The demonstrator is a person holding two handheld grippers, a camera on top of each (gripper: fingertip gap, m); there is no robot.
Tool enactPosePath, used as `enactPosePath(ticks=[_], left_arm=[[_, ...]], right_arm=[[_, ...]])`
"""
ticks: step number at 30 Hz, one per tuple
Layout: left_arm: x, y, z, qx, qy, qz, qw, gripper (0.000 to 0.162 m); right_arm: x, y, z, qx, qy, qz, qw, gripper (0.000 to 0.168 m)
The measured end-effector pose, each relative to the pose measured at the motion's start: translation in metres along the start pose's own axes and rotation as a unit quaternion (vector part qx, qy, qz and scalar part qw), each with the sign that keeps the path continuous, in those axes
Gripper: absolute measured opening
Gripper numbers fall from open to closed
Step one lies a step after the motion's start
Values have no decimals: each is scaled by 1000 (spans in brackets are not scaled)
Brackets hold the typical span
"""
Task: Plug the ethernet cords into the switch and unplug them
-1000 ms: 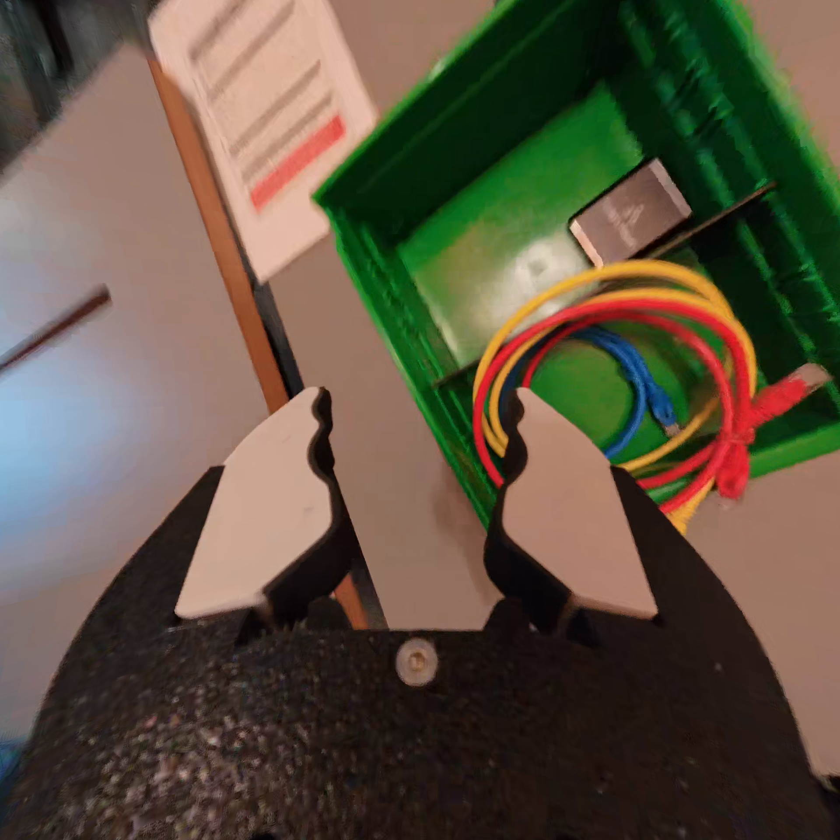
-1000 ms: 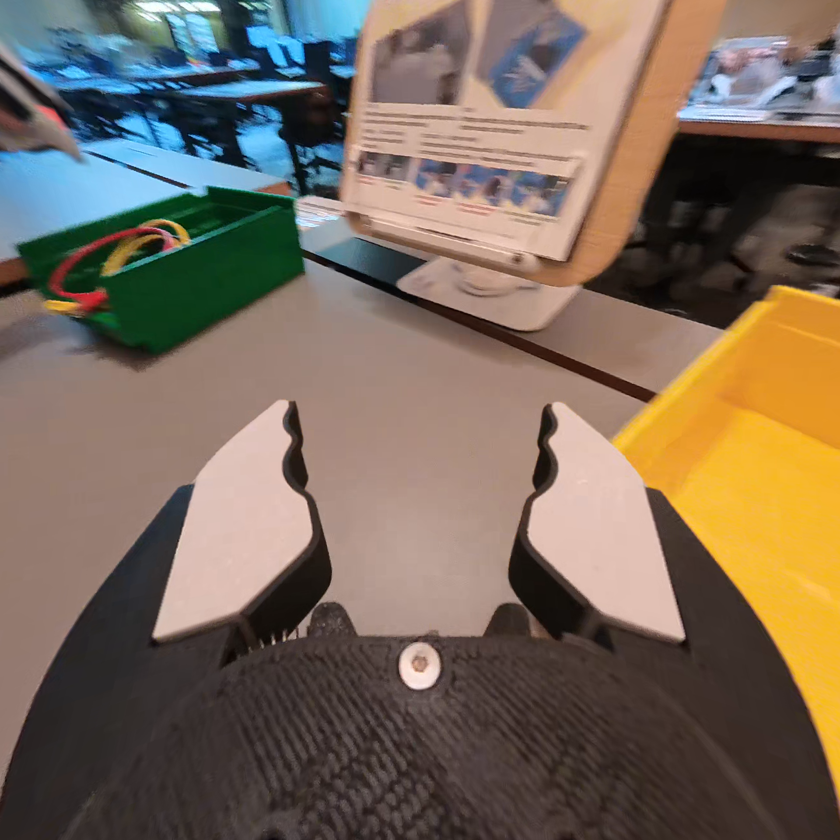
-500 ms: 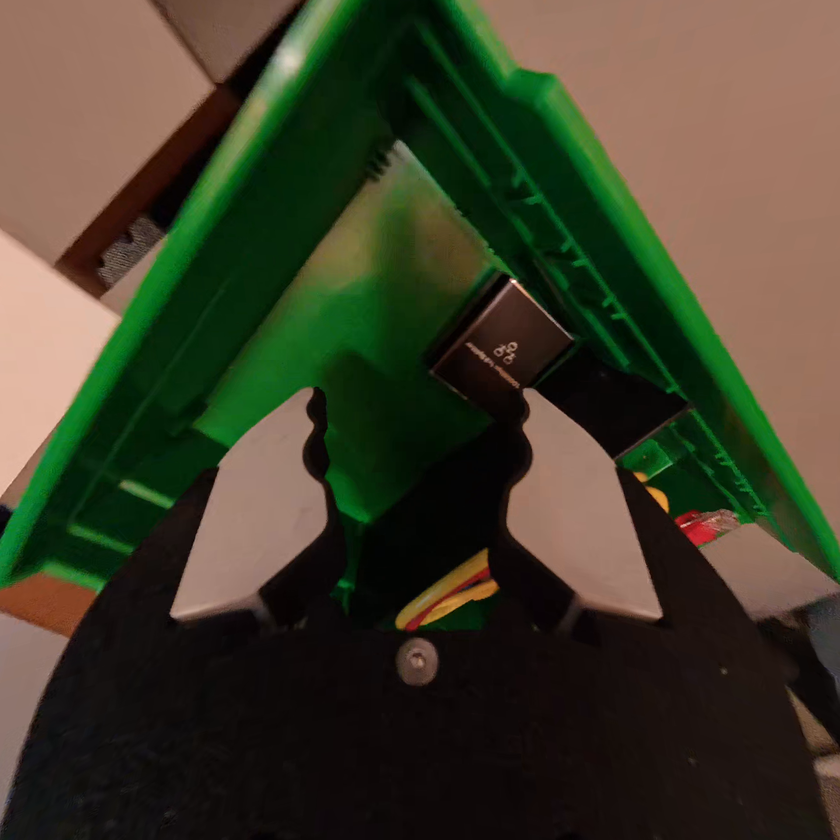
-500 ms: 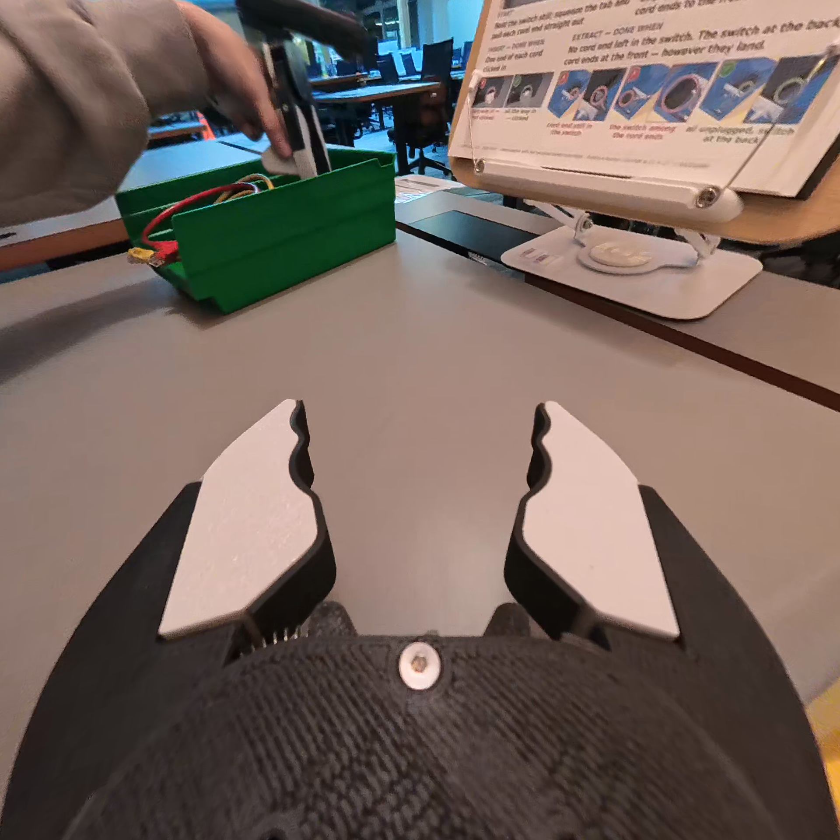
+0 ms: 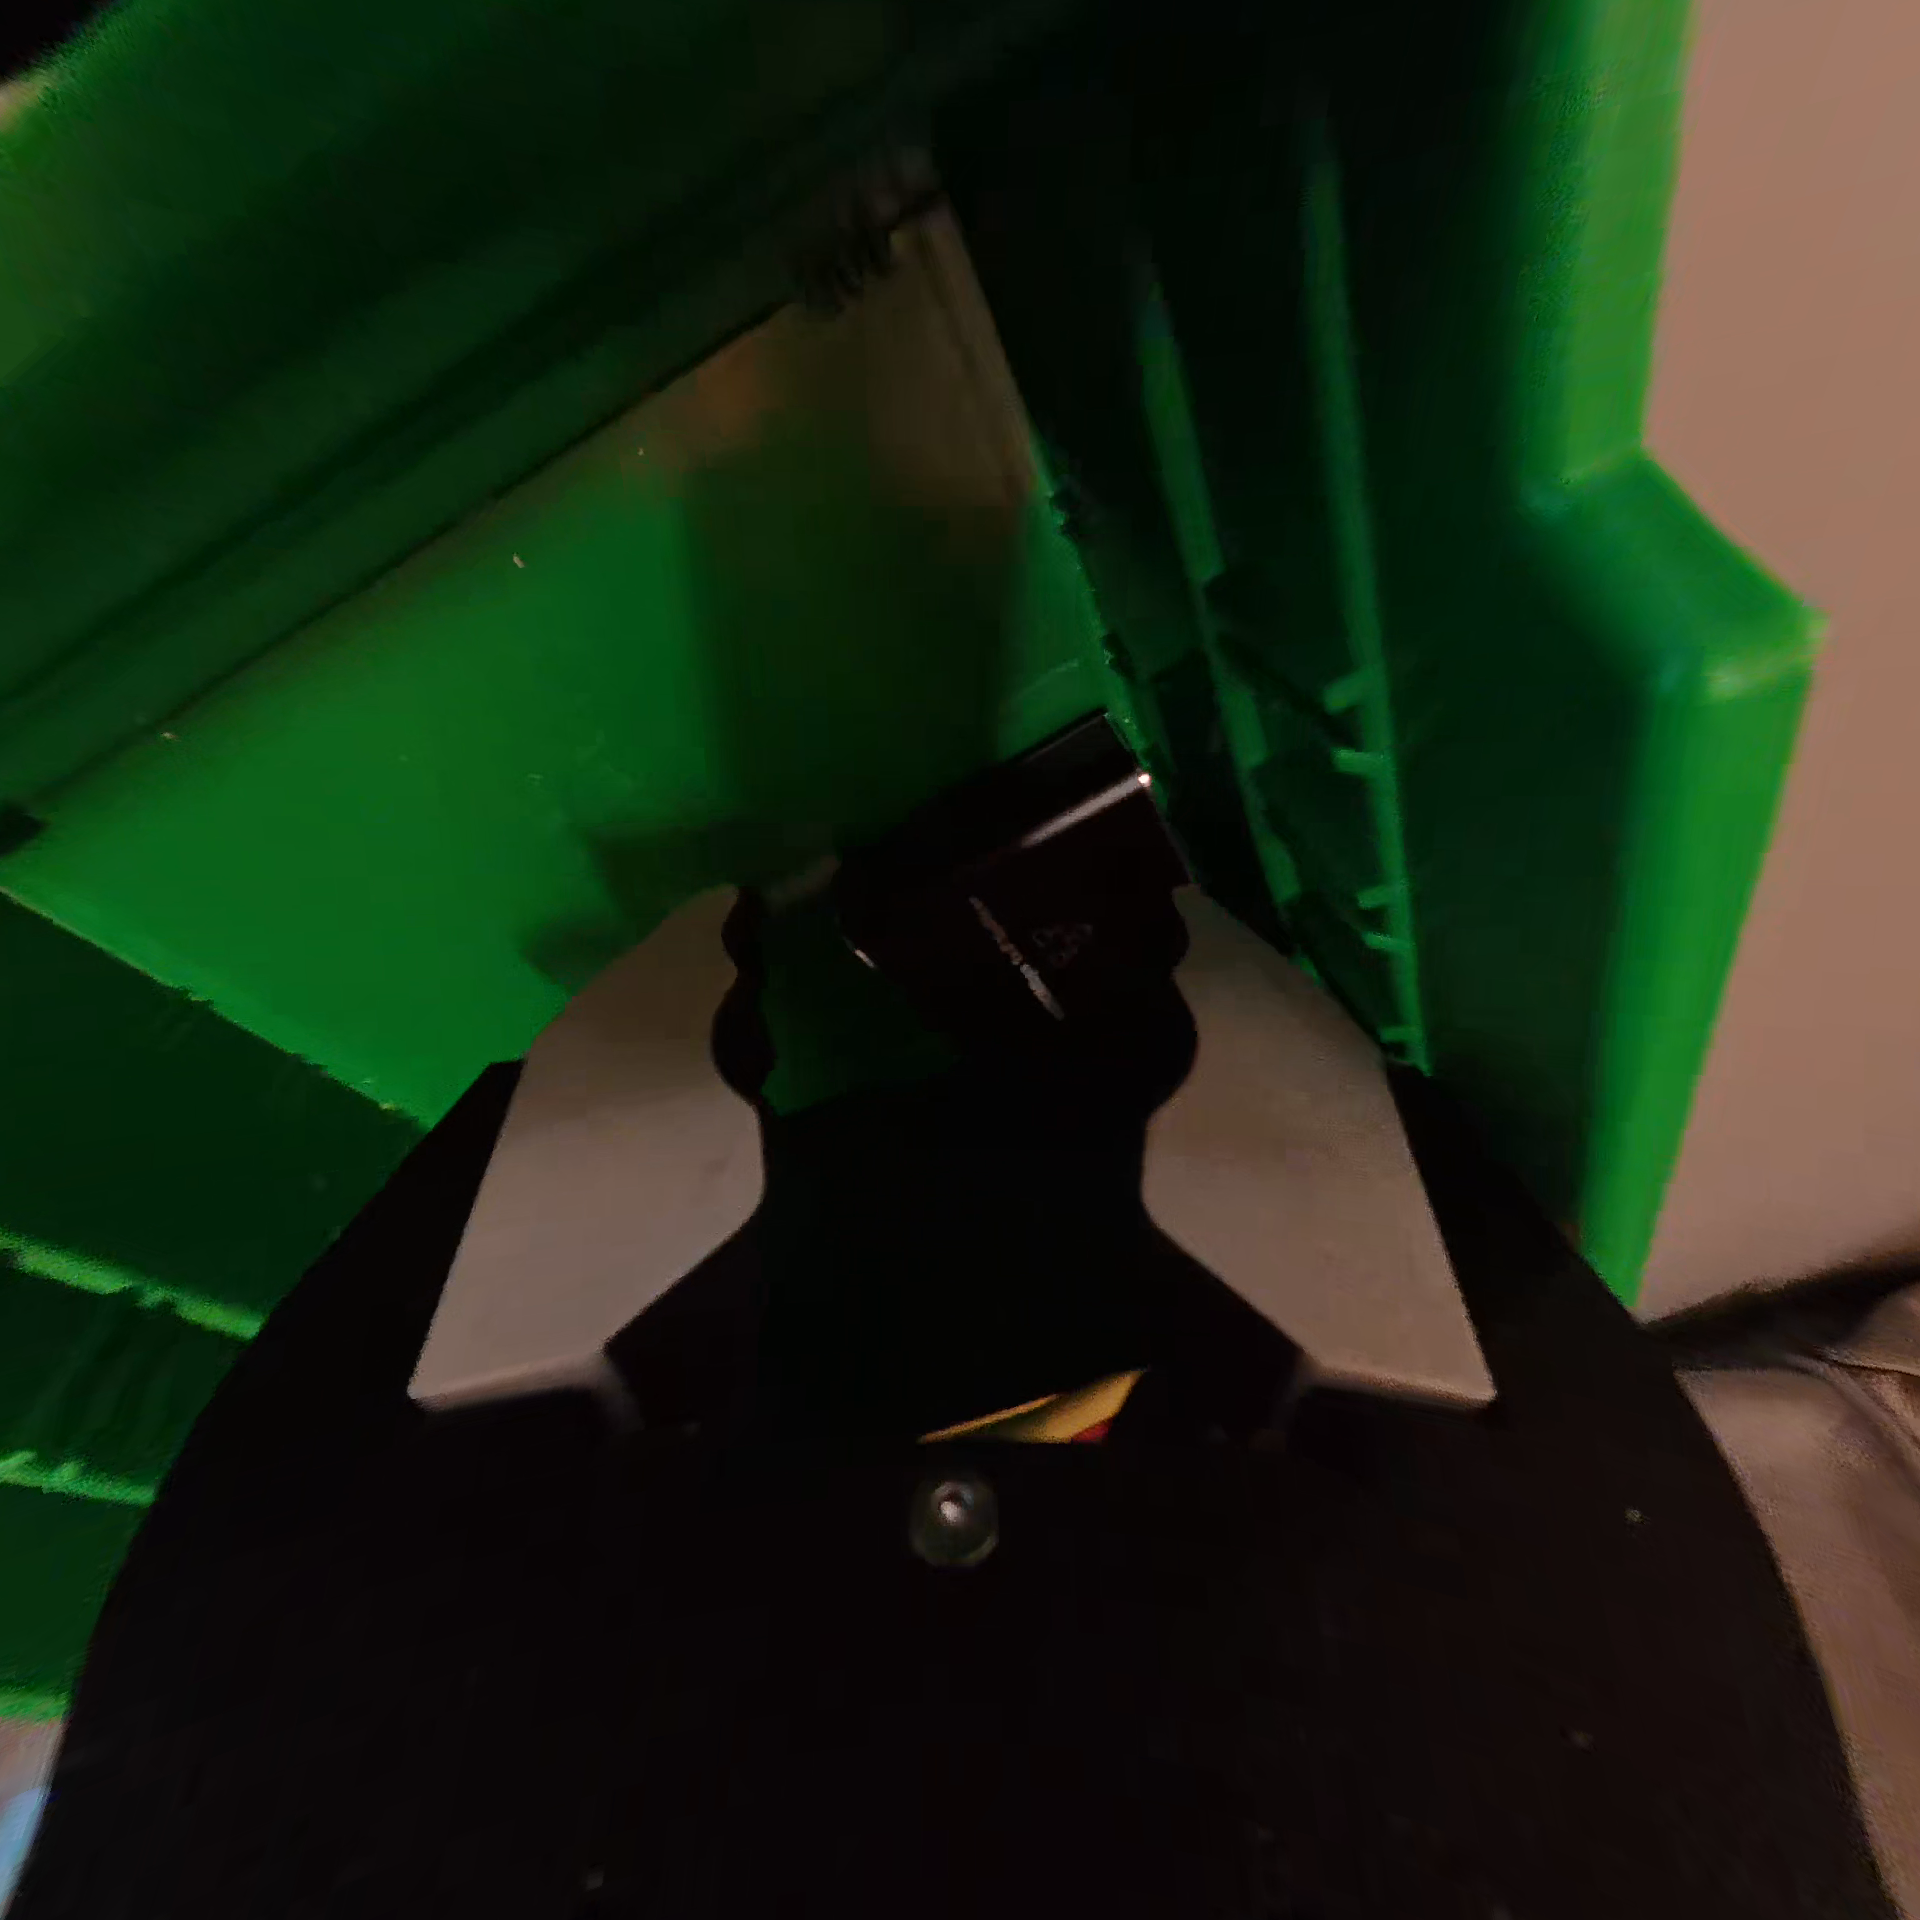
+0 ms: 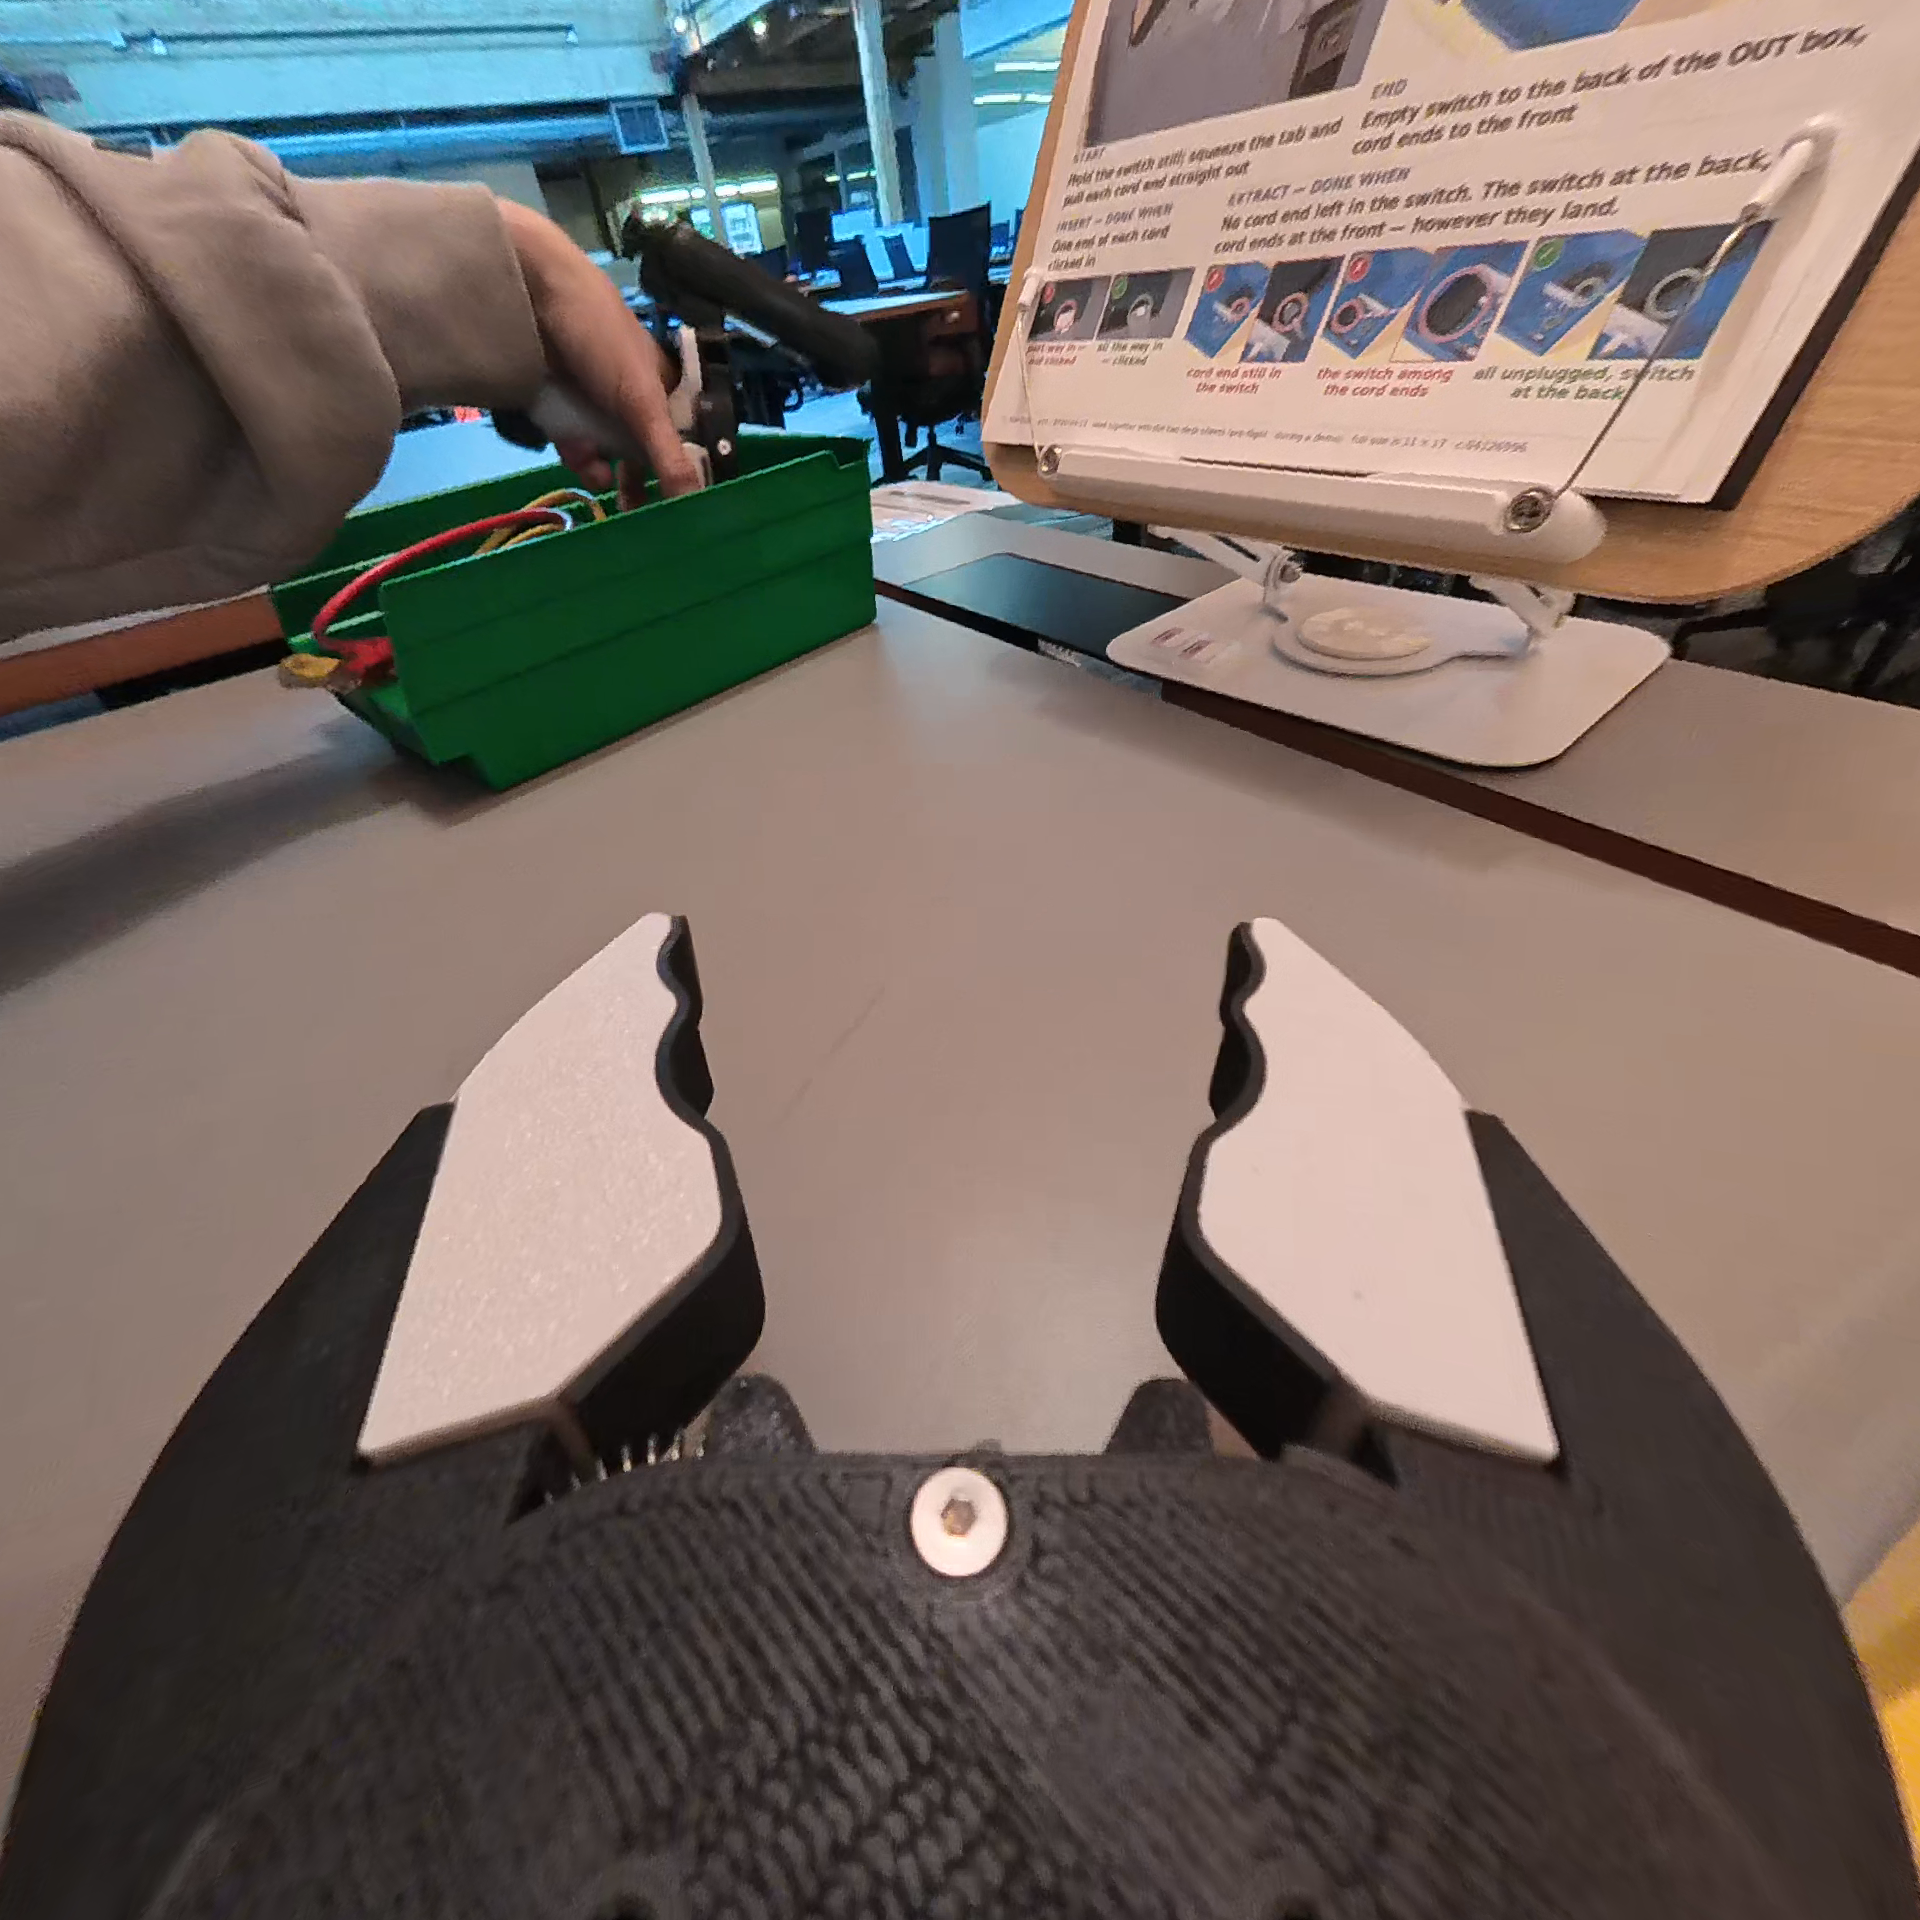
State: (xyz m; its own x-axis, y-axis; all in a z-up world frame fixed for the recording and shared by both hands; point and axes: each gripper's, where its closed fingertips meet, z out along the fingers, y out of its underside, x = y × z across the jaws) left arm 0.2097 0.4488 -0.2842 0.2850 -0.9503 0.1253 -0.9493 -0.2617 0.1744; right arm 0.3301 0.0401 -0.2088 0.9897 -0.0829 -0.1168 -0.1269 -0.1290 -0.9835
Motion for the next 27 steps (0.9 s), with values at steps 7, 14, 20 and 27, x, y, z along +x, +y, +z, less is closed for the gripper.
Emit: enactPosePath(ticks=[7, 14, 20, 27], left_arm=[[2, 0, 3, 26, 45, -76, 996, 77], [-44, -3, -11, 62, -59, -112, 990, 53], [-10, -20, -35, 119, 9, 5, 993, 66], [20, 6, -19, 5, 9, 255, 967, 64]], right_arm=[[1, -3, -3, 12, 16, -11, 1000, 96], [1, -5, -7, 25, 21, -10, 999, 94], [2, -6, -8, 29, 21, -8, 999, 93], [1, -7, -8, 32, 13, -5, 999, 92]])
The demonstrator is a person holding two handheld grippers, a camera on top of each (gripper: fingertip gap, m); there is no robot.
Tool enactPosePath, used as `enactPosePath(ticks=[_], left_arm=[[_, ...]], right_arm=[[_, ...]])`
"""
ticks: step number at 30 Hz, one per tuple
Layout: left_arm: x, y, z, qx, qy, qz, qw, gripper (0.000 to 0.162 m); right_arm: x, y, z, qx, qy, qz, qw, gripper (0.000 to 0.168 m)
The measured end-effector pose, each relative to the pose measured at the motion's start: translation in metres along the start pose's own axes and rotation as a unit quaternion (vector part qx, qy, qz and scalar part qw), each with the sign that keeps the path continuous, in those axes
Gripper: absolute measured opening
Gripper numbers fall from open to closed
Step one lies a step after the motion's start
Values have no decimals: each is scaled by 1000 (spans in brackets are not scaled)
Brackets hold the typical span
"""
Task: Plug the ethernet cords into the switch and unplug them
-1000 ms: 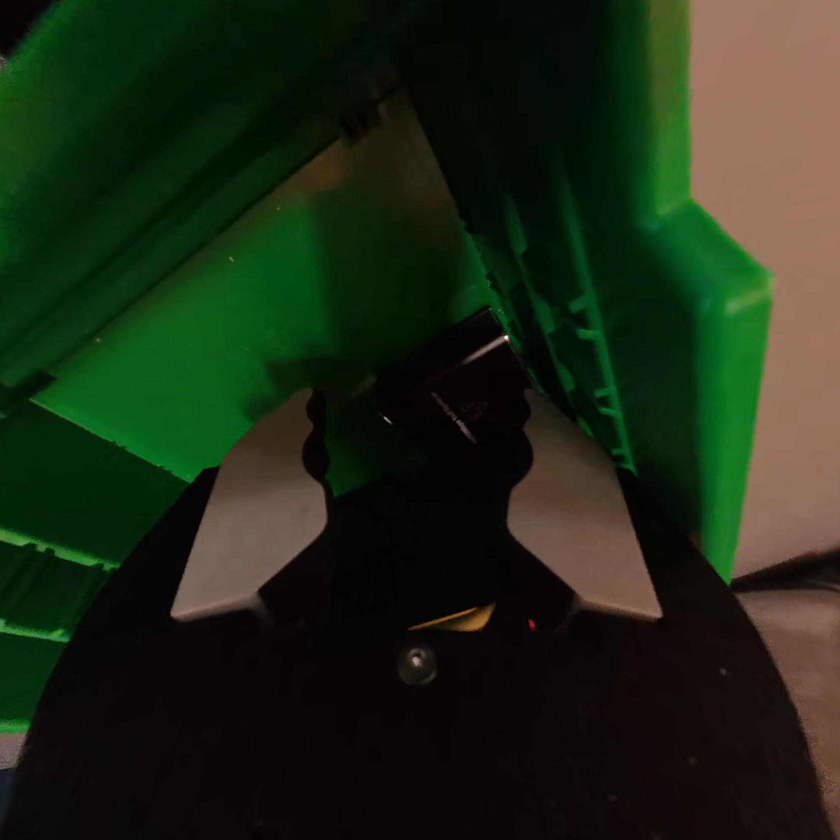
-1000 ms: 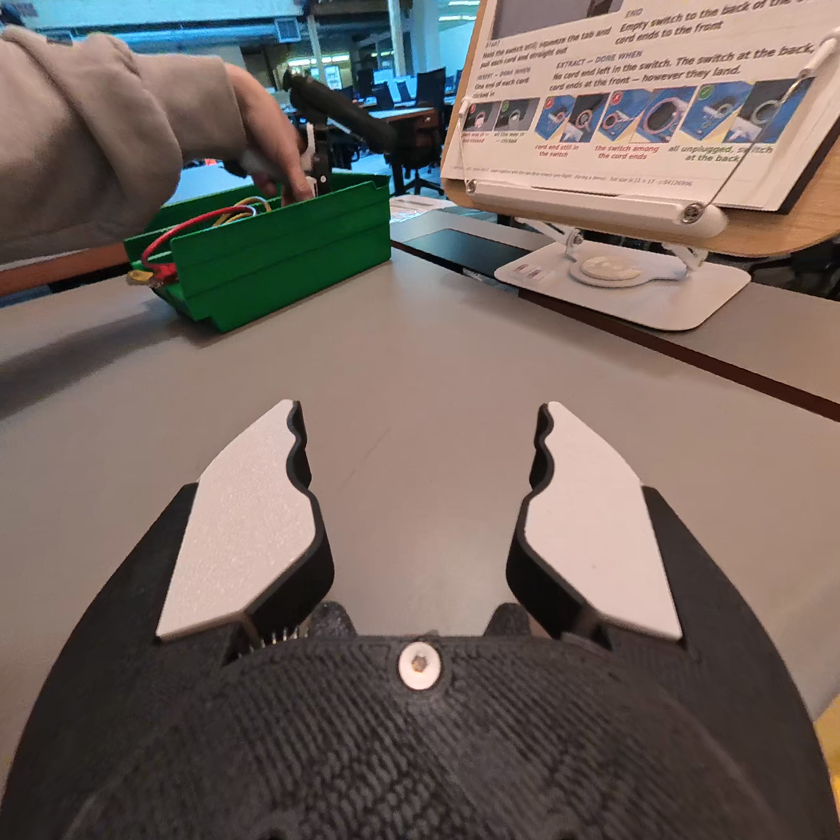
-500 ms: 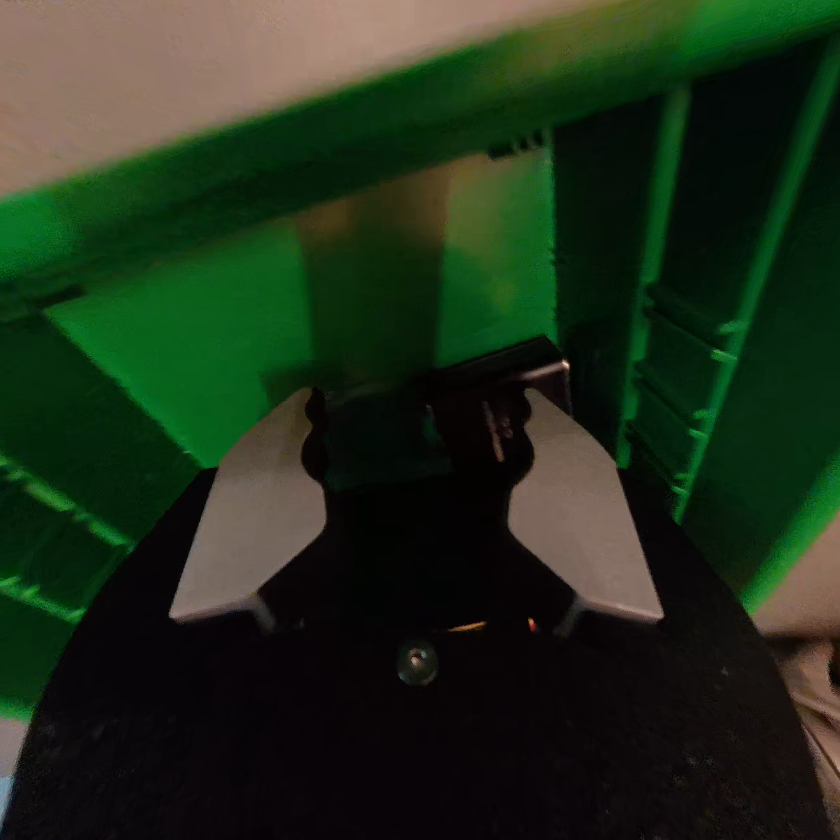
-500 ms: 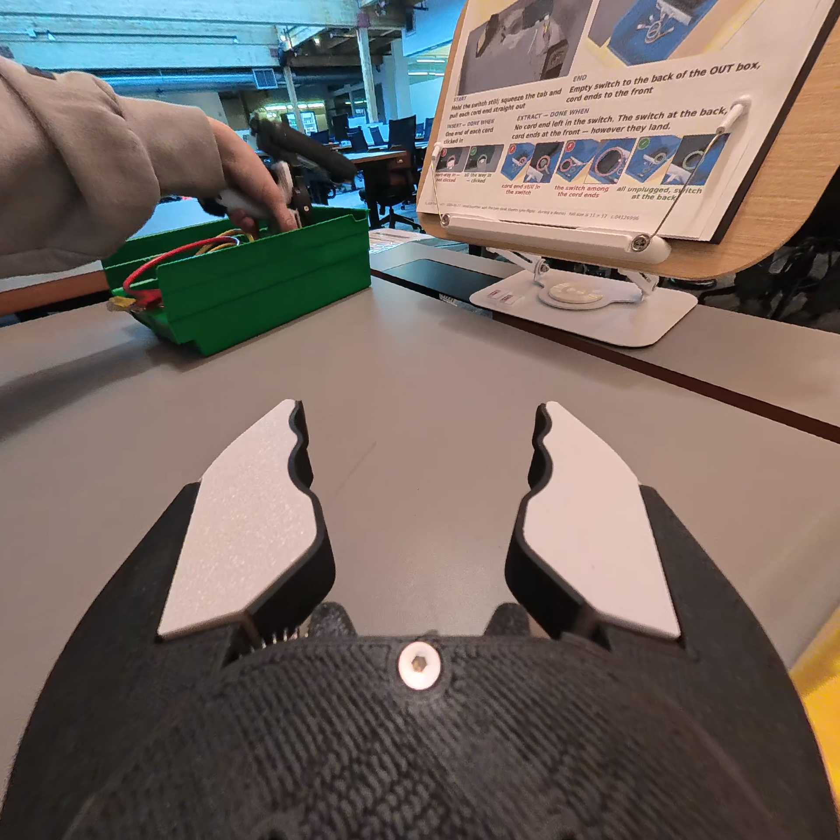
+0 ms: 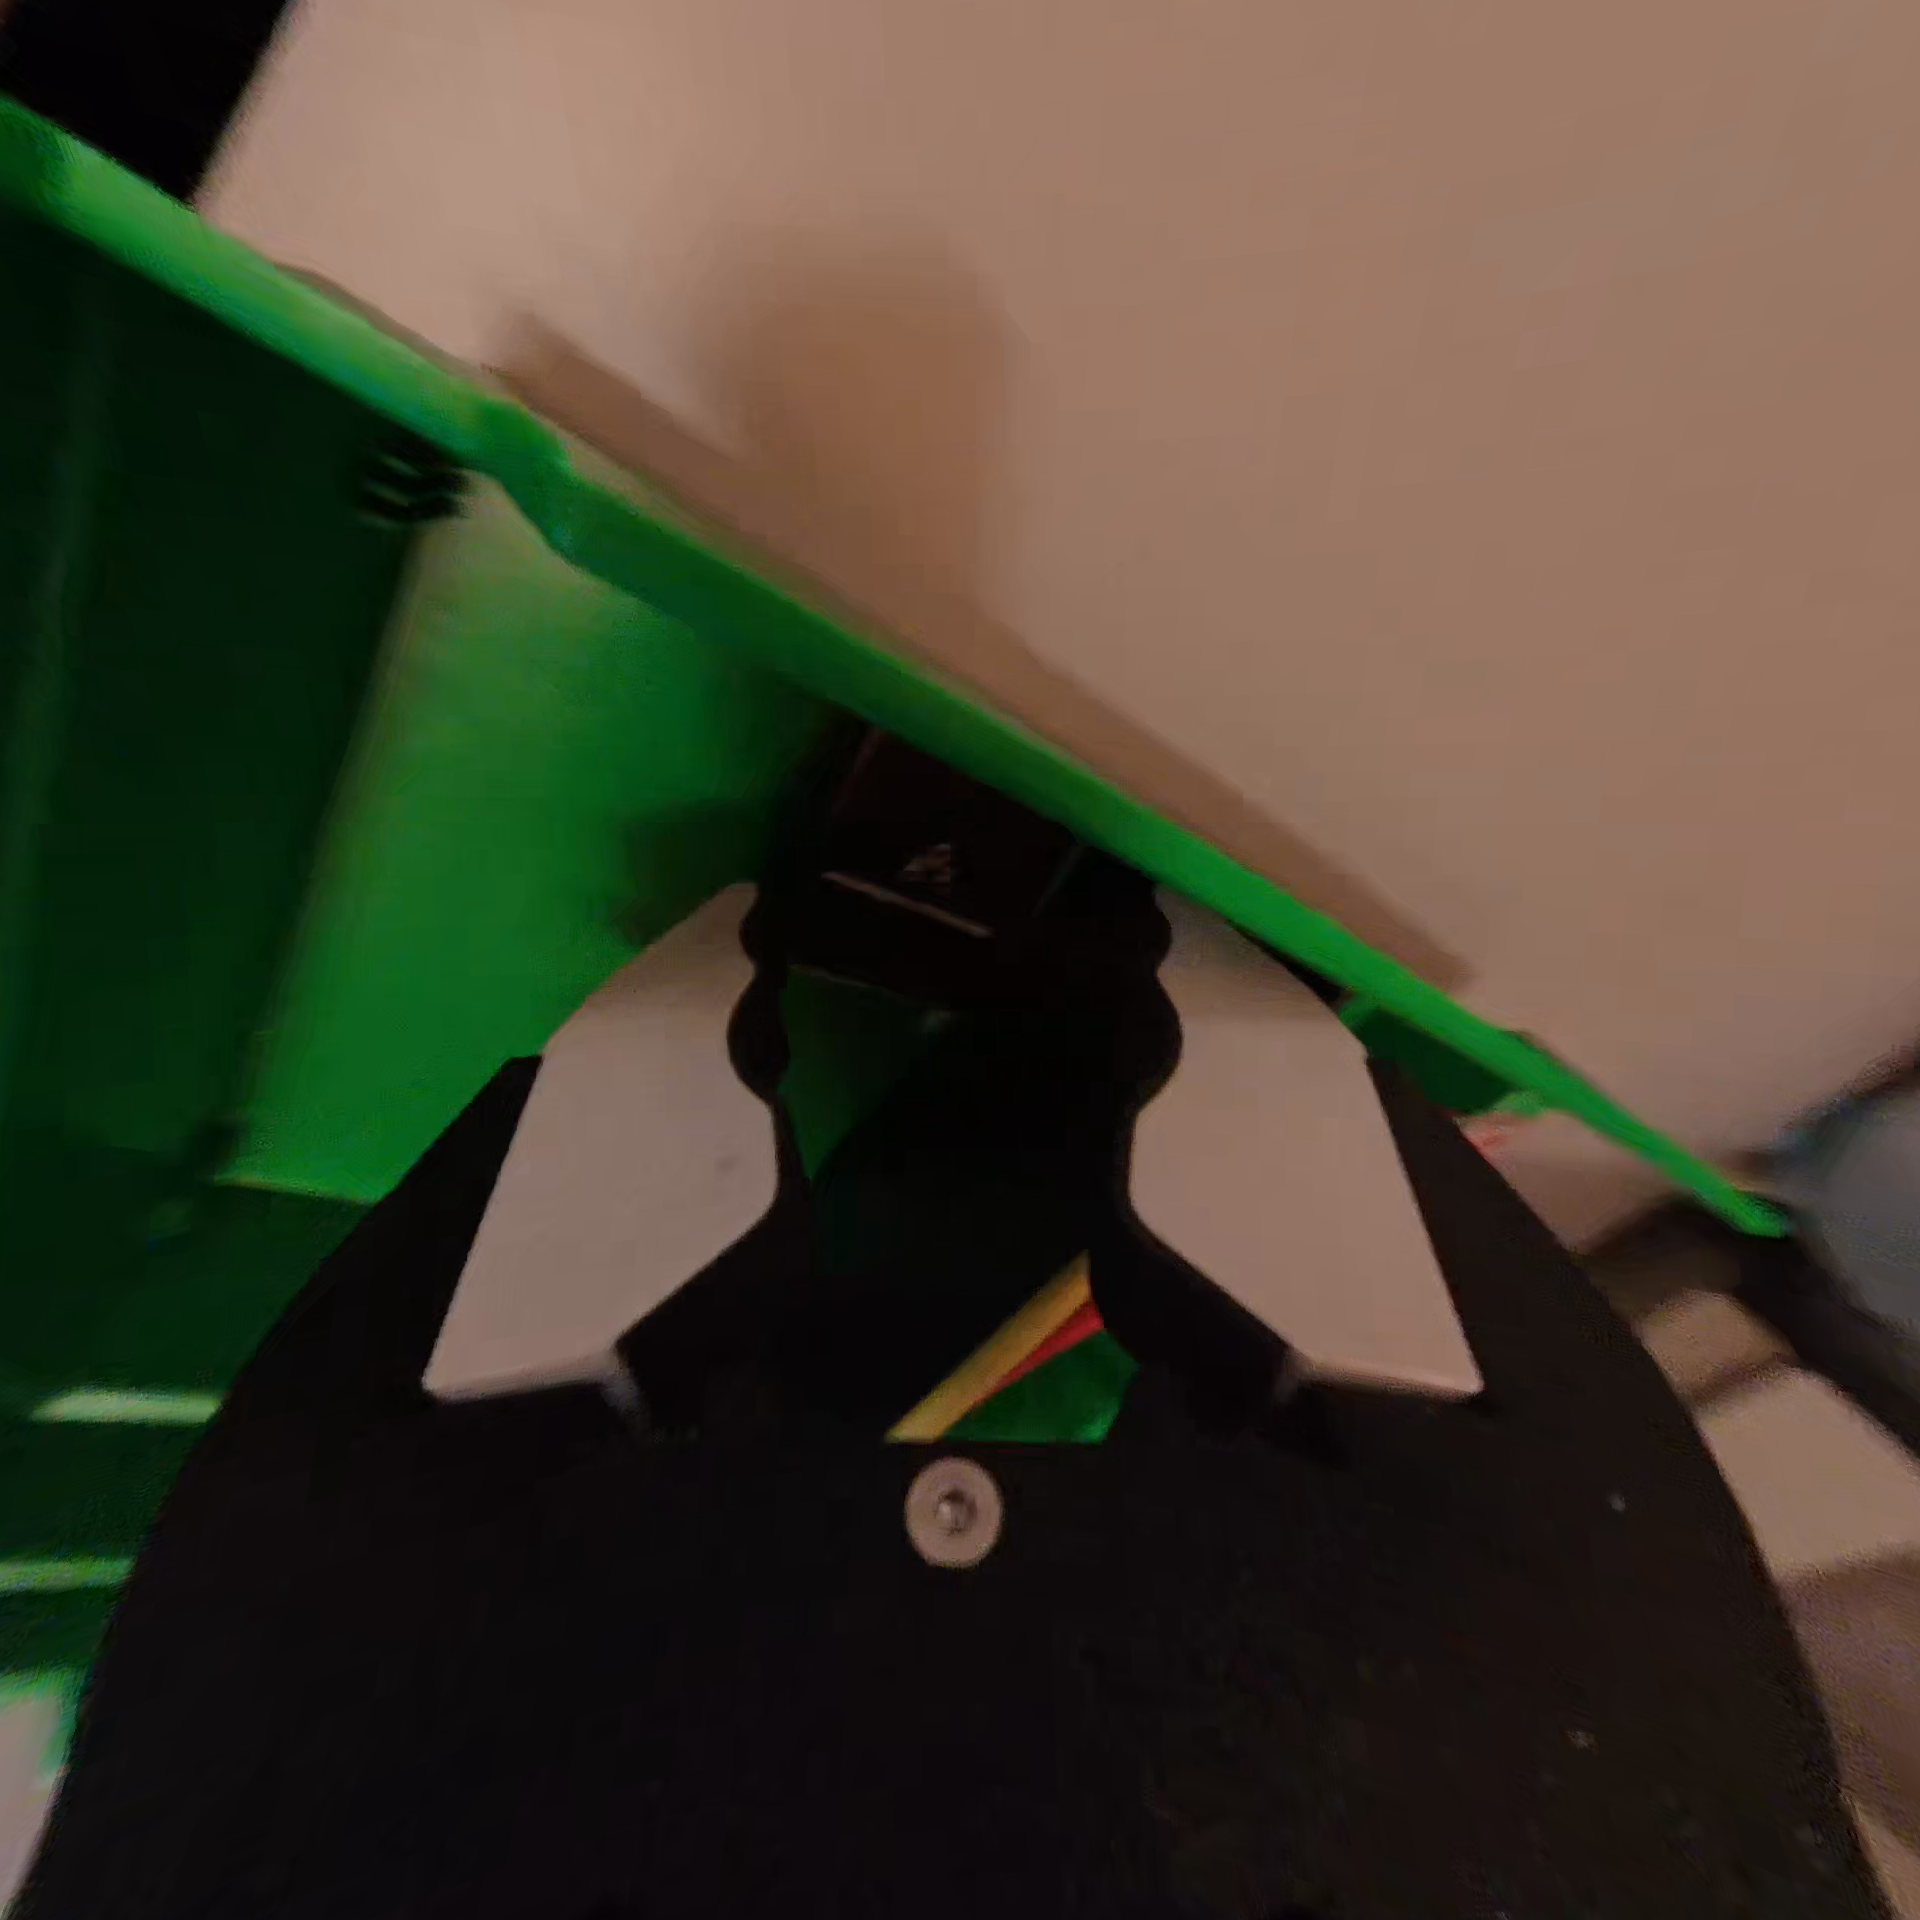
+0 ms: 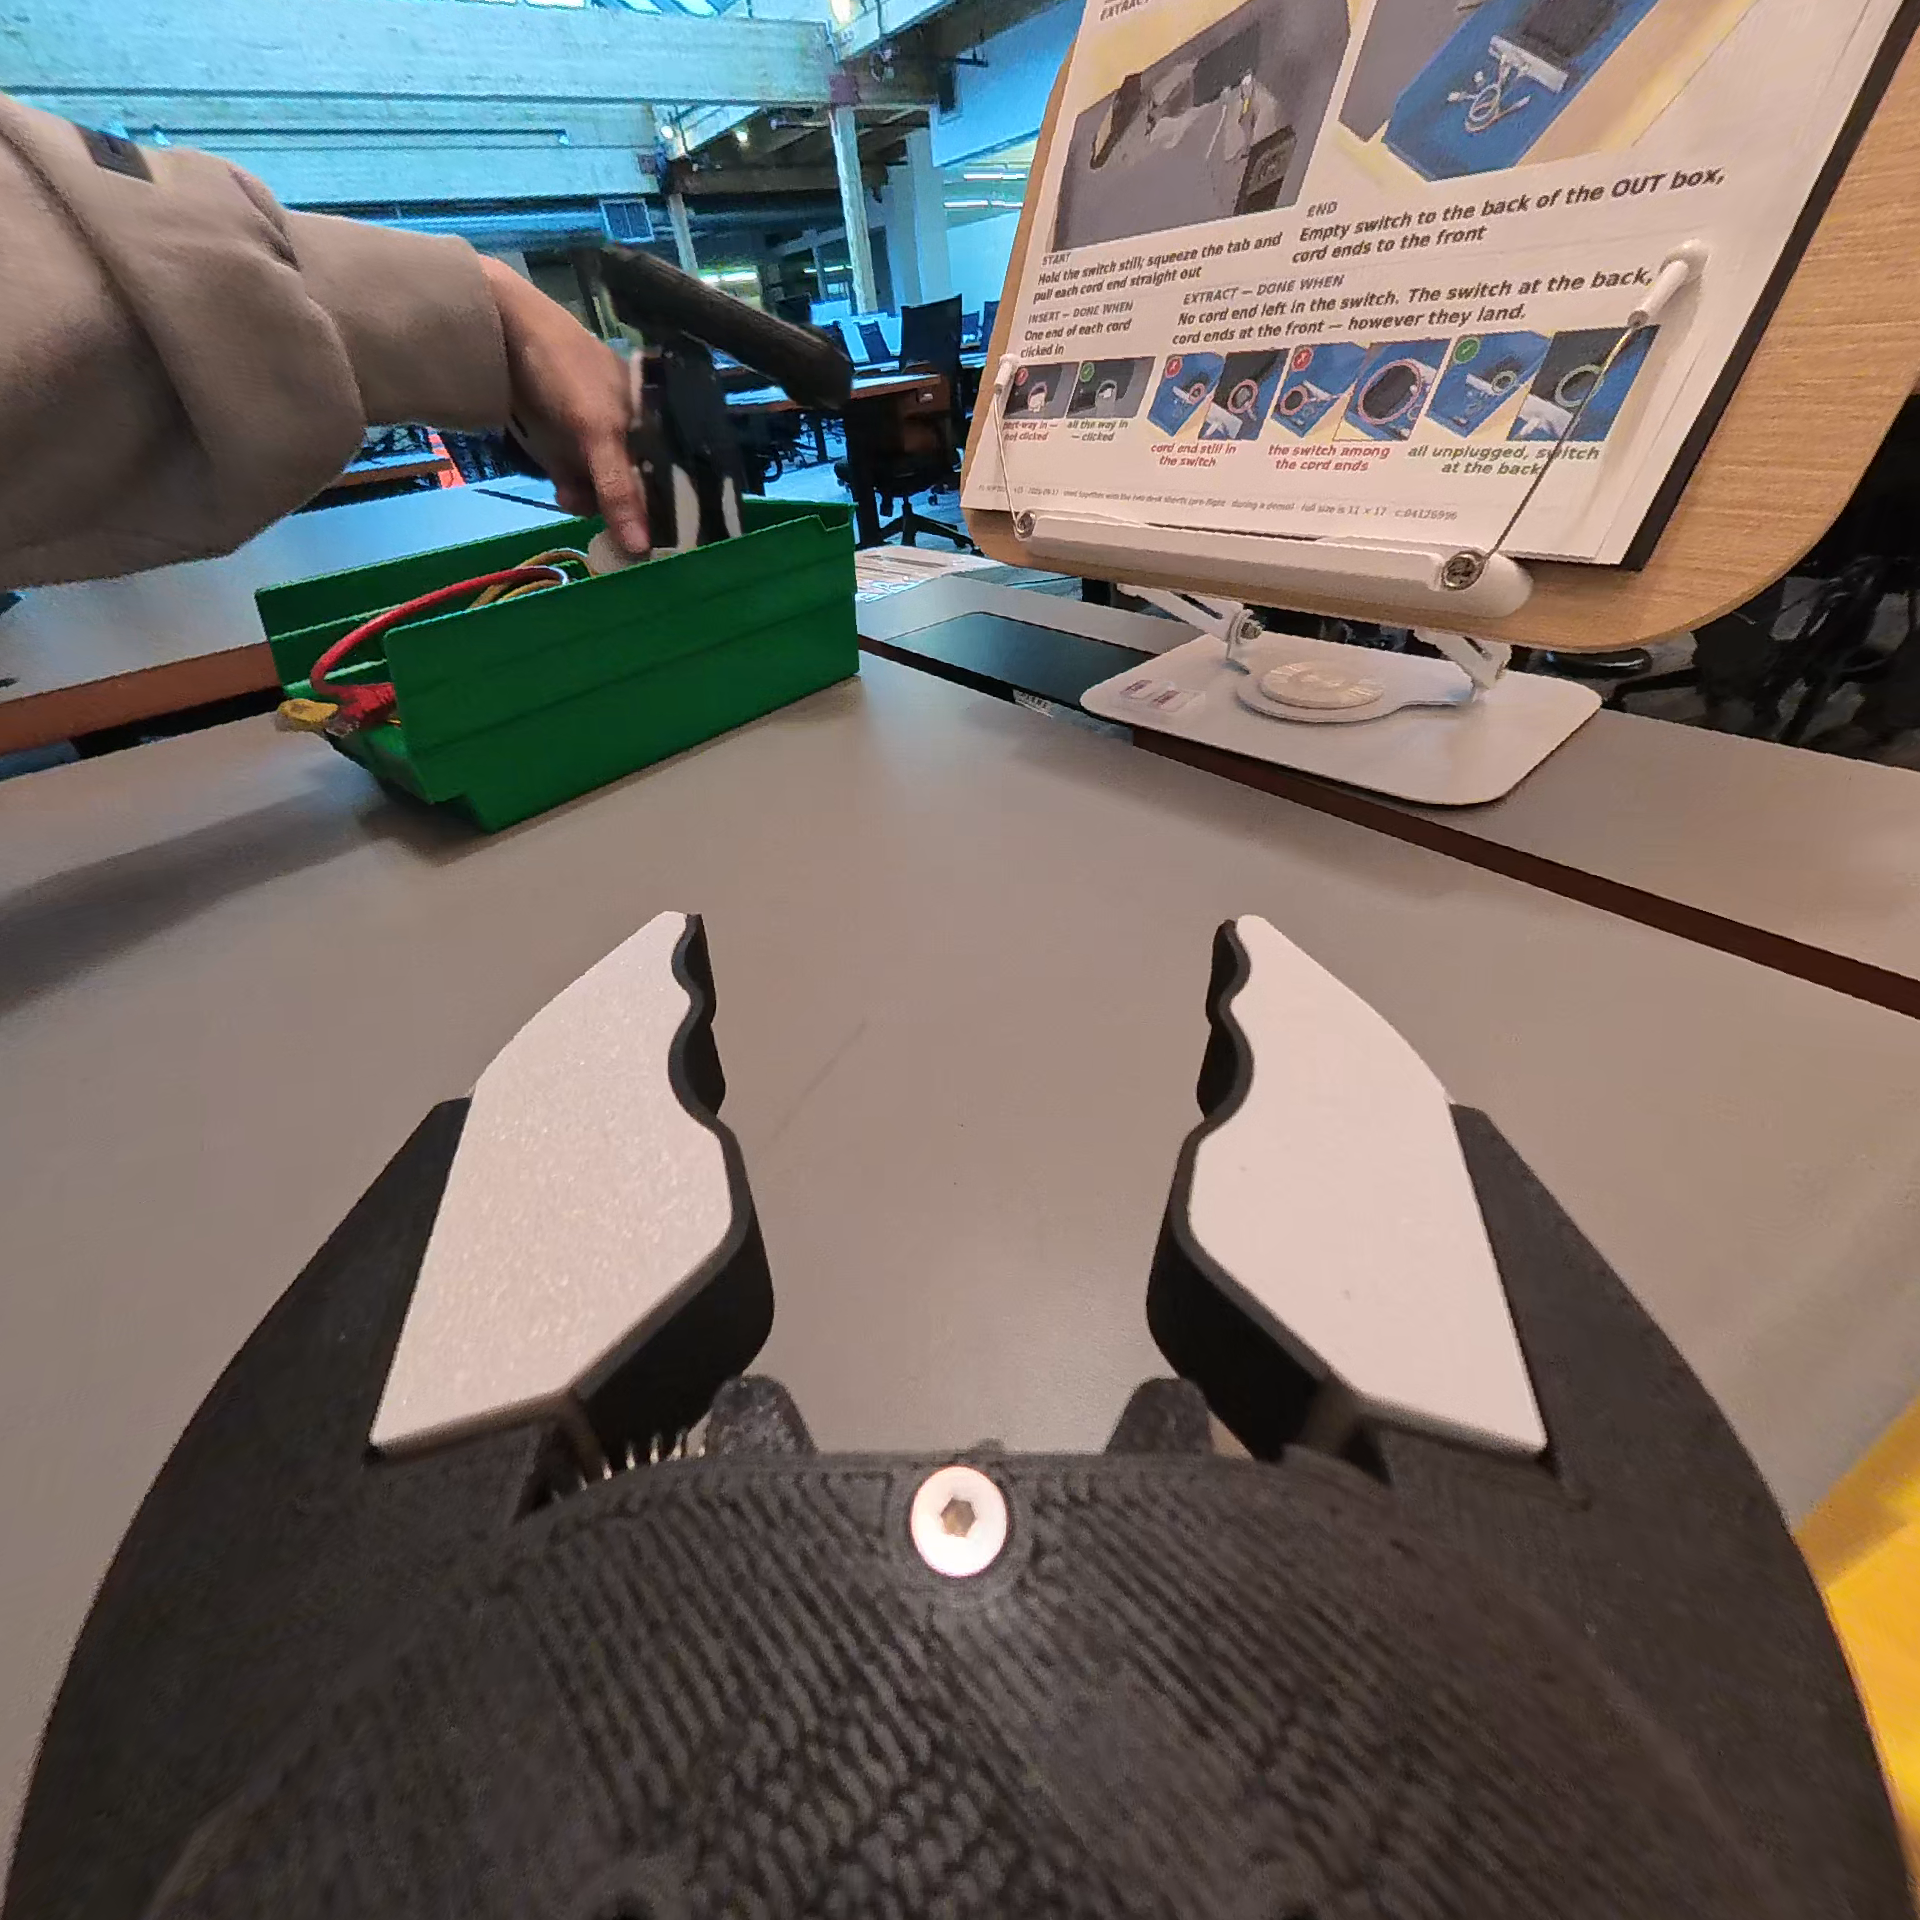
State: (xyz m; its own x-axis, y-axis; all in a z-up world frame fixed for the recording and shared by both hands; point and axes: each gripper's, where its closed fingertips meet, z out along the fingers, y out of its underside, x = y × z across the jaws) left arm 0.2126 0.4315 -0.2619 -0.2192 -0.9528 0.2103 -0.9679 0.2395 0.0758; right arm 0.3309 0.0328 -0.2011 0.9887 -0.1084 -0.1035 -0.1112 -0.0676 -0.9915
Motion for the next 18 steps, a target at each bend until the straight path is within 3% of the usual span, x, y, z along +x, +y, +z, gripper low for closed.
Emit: enactPosePath(ticks=[2, 6, 11, 15, 17, 18], left_arm=[[12, 2, 3, -21, 60, -41, 997, 58], [15, 2, 7, -44, 98, -60, 992, 53], [-4, 6, 11, -72, 23, -53, 996, 13], [-13, 7, 12, -73, -29, -55, 995, 5], [-13, 8, 12, -71, -30, -94, 993, 2], [-12, 6, 11, -61, -25, -128, 990, 8]], right_arm=[[0, 0, 0, -1, -1, 3, 1000, 91], [1, 1, 1, -4, -1, 4, 1000, 91], [1, 1, 1, -6, -1, 6, 1000, 91], [3, 0, 0, -2, -1, 13, 1000, 90], [4, 0, 0, 1, 0, 16, 1000, 90], [4, -1, -1, 3, 0, 17, 1000, 90]])
